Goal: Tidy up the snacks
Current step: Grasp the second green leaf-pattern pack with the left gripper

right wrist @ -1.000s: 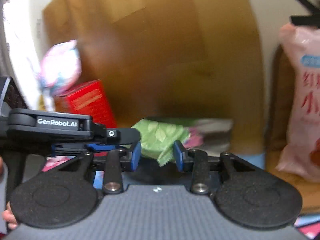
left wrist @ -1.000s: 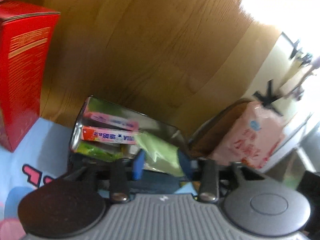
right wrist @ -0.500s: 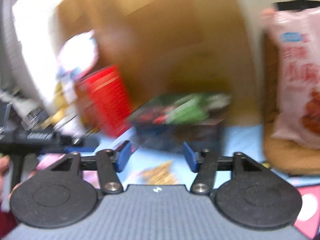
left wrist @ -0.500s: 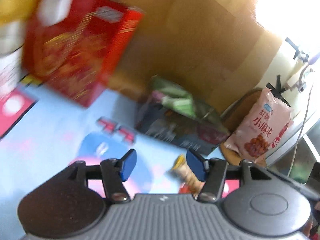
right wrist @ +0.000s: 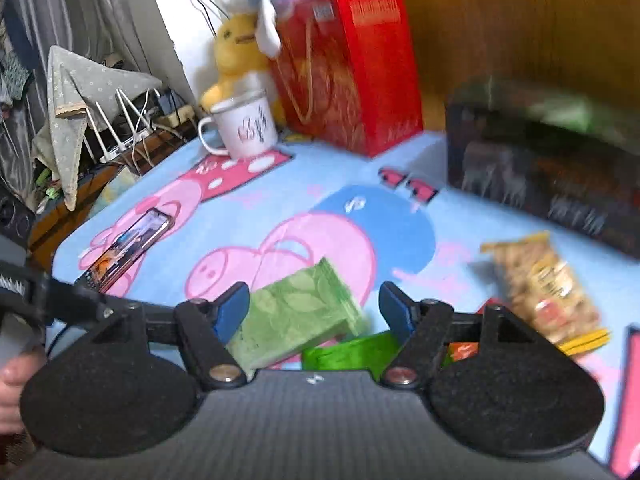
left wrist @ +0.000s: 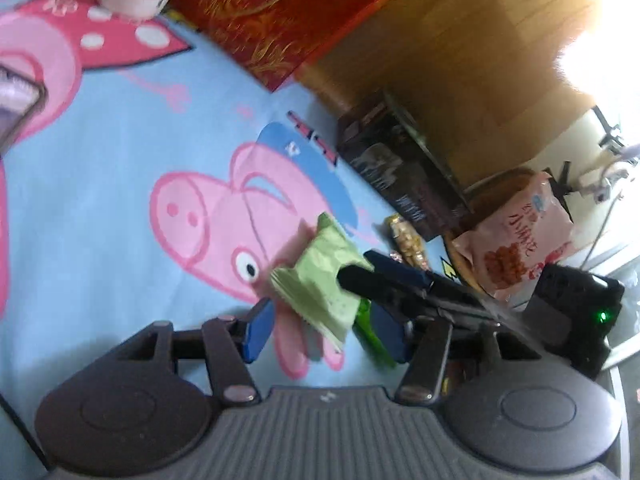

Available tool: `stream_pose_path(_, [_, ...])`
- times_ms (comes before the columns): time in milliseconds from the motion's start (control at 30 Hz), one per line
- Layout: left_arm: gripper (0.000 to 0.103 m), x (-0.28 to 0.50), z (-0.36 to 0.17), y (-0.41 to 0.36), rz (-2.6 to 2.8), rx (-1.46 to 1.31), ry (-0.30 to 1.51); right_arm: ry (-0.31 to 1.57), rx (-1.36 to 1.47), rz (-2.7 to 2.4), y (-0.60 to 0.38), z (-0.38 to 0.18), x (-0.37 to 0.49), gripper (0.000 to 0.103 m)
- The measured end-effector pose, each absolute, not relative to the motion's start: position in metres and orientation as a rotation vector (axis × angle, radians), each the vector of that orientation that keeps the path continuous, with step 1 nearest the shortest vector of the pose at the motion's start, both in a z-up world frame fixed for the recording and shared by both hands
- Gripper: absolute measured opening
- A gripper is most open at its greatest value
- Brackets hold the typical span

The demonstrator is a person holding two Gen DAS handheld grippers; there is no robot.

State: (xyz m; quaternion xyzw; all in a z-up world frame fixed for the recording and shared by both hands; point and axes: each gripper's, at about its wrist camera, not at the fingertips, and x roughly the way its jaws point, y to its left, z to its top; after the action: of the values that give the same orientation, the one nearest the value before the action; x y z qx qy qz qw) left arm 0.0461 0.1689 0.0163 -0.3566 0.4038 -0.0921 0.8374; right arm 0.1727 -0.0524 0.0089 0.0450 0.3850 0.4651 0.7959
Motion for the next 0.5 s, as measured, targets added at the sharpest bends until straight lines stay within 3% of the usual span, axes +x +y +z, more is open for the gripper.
stream_pose_path(100, [0.051, 0.049, 0.015, 0.173, -0.203, -0.778, 0.844, 0.82, 0.057, 0.99, -0.064, 0.016, 0.151, 0.065])
stream_pose_path(500, [0.052, 0.05, 0.029, 0.165, -0.207, -0.689, 0.819, 0.697, -0.2, 1.012, -0.075, 0.03, 0.102, 0.071])
